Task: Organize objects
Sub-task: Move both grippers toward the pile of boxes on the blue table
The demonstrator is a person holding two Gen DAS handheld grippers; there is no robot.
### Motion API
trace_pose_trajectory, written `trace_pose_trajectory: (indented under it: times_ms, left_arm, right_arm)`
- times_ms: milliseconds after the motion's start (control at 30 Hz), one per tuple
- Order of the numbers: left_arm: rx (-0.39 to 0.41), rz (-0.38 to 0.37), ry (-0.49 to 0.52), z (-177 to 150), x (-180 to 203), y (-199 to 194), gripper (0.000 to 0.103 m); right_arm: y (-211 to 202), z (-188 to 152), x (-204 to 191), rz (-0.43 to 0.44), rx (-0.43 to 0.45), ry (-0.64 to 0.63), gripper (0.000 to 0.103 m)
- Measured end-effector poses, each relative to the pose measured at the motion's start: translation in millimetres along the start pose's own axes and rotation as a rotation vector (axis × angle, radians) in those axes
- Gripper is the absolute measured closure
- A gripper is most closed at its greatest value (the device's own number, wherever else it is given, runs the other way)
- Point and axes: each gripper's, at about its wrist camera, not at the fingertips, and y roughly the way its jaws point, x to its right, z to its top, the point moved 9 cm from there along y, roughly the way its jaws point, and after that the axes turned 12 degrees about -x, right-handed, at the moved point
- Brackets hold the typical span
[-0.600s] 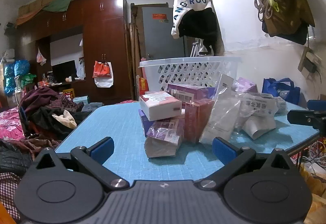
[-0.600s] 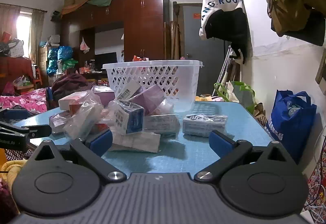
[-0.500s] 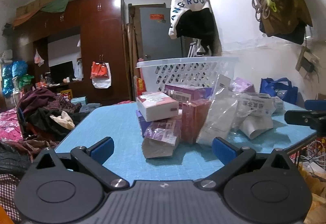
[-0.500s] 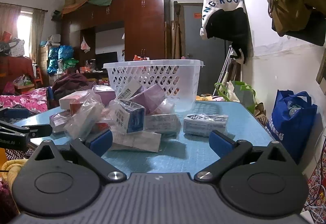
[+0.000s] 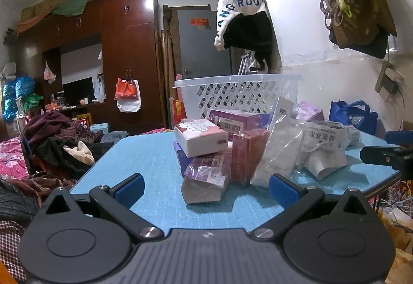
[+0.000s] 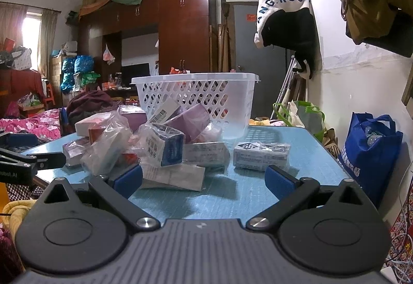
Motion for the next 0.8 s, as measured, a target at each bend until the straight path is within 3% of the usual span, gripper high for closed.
trace_pose_trajectory:
  times_ms: [633,800]
  left_arm:
    - [0.016,-0.044,-0.004,3.2,2.9,-1.6,0.0]
    - [0.07,-0.055,-0.001,9.7,2.8,-6.9,0.0]
  right_arm:
    - [0.9,-1.4,-2.4,0.007,-0.009,-0.013,0.0]
    - [0.8,-1.2,-2.2,0.006,-0.008,-0.013,0.0]
